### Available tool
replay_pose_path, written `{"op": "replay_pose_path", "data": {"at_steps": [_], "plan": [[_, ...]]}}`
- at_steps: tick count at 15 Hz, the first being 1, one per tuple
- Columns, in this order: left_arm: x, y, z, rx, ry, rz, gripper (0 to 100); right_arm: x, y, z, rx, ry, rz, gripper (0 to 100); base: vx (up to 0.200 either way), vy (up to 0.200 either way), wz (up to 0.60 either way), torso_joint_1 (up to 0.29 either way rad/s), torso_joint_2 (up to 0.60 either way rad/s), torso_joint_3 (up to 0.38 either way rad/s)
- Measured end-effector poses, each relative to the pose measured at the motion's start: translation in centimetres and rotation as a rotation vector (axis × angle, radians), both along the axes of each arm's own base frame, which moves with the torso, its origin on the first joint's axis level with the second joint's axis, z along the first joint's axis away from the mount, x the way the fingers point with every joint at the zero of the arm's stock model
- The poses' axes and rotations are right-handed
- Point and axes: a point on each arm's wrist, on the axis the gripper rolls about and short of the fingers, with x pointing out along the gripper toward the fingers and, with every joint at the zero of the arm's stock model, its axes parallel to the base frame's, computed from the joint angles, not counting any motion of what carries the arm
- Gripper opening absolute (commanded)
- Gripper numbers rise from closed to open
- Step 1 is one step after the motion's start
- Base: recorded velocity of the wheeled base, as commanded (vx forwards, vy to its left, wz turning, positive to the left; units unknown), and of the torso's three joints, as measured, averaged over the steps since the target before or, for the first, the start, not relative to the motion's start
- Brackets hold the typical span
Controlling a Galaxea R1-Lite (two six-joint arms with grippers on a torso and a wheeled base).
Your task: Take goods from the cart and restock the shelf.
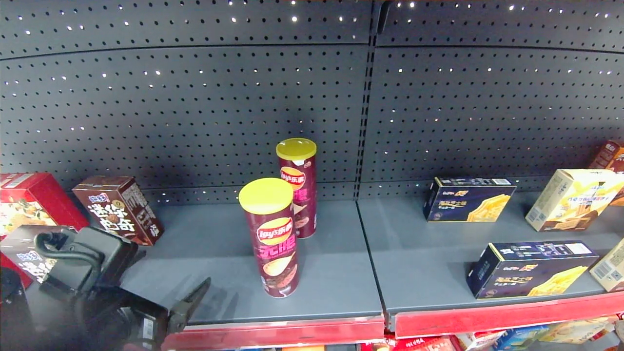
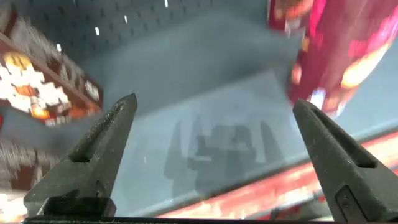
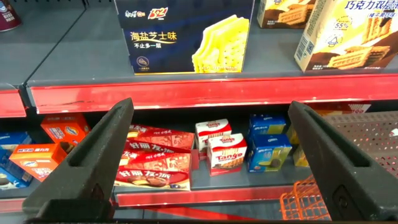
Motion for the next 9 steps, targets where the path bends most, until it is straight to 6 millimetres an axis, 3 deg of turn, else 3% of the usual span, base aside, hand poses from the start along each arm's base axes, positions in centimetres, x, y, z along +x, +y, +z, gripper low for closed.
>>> {"op": "replay_pose_path", "data": {"at_steps": [5,9], "plan": [[-0.8,0.8,-0.4,0.009,0.016,0.018,100,0.0,0.0,0.0,0.0,0.001,0.0,100,0.0,0.0,0.0,0.0,0.0,0.0],[0.5,0.0,-0.7,0.032,0.056,0.024,100,0.0,0.0,0.0,0.0,0.001,0.0,100,0.0,0.0,0.0,0.0,0.0,0.0]]}}
